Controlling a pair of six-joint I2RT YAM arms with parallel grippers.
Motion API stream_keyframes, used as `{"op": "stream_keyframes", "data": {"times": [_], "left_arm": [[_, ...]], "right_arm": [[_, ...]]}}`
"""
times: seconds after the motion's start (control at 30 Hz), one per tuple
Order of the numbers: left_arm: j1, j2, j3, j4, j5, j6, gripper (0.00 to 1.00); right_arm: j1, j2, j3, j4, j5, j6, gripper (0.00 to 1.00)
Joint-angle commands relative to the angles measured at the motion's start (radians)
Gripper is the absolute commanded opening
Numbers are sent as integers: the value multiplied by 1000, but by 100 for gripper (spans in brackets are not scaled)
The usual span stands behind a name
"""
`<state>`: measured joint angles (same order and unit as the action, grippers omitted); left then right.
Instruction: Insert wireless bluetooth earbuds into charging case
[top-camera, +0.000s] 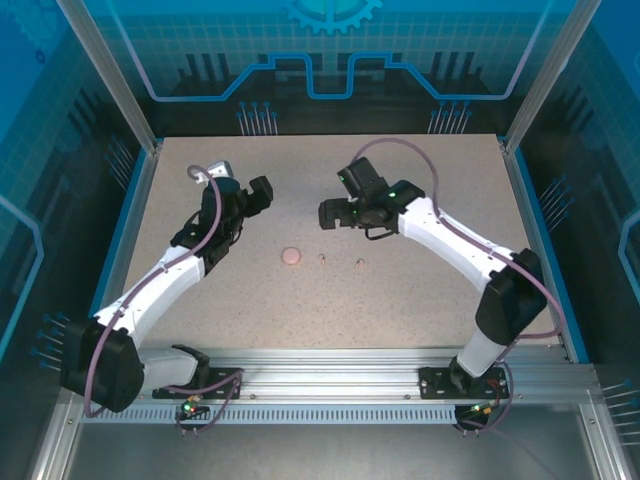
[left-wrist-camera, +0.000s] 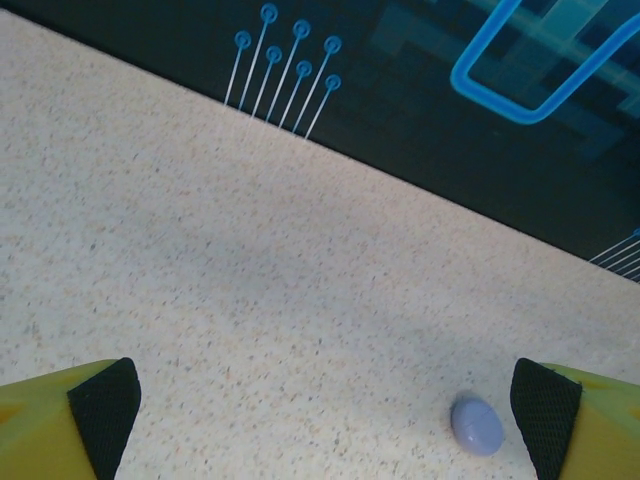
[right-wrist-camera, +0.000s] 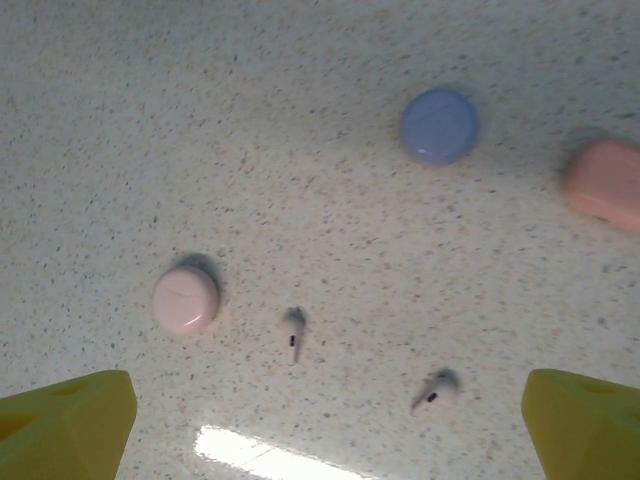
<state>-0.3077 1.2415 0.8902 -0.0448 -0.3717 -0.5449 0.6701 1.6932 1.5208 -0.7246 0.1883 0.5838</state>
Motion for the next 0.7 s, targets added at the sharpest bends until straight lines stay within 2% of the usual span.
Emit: {"op": "stream_keyframes", "data": {"times": [0.0,0.2,0.4,0.53,0.67], "left_arm": [[16,4,-37,-52,23,-76,99],[38,-6,-84,-62,67,-166,99],[57,6,-68,-146,158,-174,99],[86,6,-72,-188,241,-209,99],[130,5,-109,-189,294,-300,99]], "right_arm": [[21,69,87,-65,-28,24,100],[46,213,245,-141,-41,28,100],[67,346,357,-188,-76,44,98],[94,425,430,-236,-82,95,96],[134,488,485,-264,-75,170,96]]}}
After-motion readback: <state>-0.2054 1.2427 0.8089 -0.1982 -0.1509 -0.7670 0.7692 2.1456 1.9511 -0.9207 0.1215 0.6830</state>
